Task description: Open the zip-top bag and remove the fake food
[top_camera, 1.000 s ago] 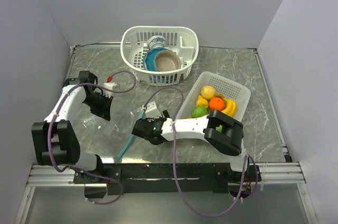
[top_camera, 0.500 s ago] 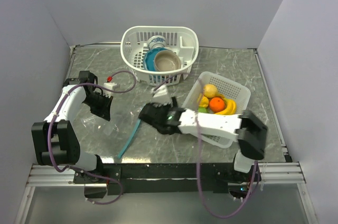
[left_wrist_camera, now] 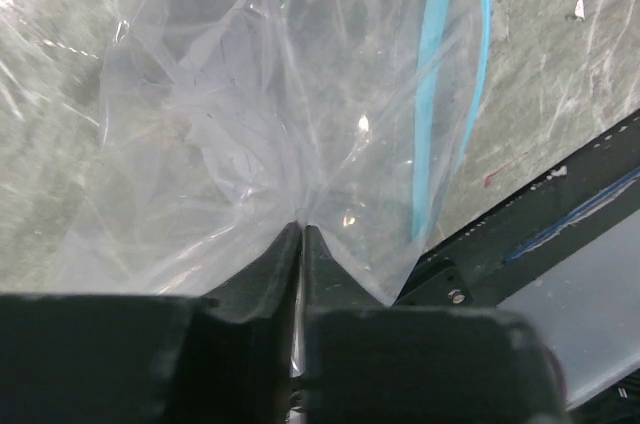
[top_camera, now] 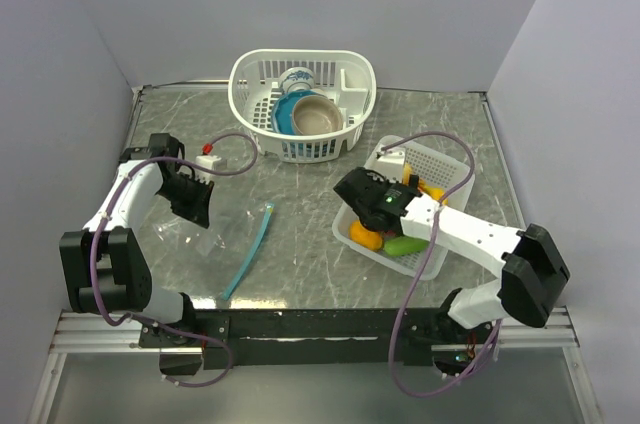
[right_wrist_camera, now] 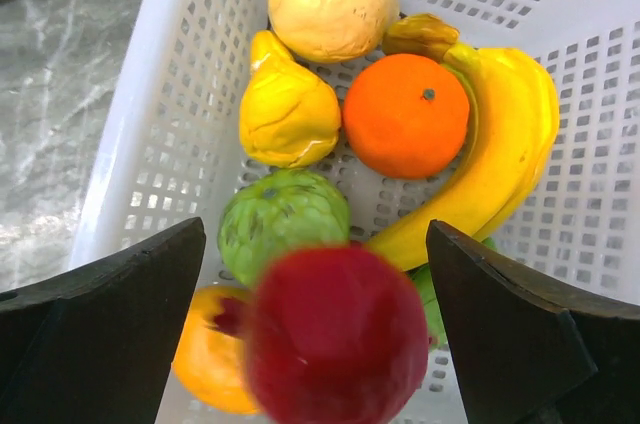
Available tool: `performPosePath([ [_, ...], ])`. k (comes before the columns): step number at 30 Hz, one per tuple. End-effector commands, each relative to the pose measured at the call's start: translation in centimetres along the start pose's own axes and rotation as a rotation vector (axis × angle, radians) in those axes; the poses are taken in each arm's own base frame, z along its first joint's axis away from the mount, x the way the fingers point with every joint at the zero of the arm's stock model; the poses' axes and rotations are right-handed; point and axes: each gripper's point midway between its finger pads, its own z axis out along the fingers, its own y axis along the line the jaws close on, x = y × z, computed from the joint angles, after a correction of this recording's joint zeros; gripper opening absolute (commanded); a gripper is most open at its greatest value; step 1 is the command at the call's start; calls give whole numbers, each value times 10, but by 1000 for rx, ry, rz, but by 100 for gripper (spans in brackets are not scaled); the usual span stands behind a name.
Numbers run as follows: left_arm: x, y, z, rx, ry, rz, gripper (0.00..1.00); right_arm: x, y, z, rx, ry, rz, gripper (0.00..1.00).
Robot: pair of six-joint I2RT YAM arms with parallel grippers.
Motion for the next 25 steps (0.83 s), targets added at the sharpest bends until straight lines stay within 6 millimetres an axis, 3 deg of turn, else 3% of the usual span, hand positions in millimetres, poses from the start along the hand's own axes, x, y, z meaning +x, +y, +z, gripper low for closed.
performPosePath([
  [1,-20,-1,-14,-13,-65,19,24,-32,0,-17,-46,-59,117,100],
  [2,-22,-1,-16,-16,-71,21,48,-36,0,-20,-60,-63,128,100],
  [3,-23,-1,-18,-22,-75,21,62,-42,0,-24,-79,-72,128,100],
  [4,-27,0,-21,-31,-88,22,86,-51,-1,-32,-110,-90,158,100],
  [5,-30,-1,-24,-35,-98,21,97,-56,-2,-37,-134,-97,158,100],
  [10,-59,0,-49,-88,-208,11,97,-94,-24,-74,-263,-201,259,100],
  [13,-75,0,-63,-96,-245,-11,97,-105,-38,-91,-307,-236,287,100],
  [21,-110,-12,-108,-148,-435,38,97,-100,-53,-101,-357,-249,276,100],
  [25,-122,-17,-120,-164,-537,50,97,-102,-57,-103,-362,-261,285,100],
])
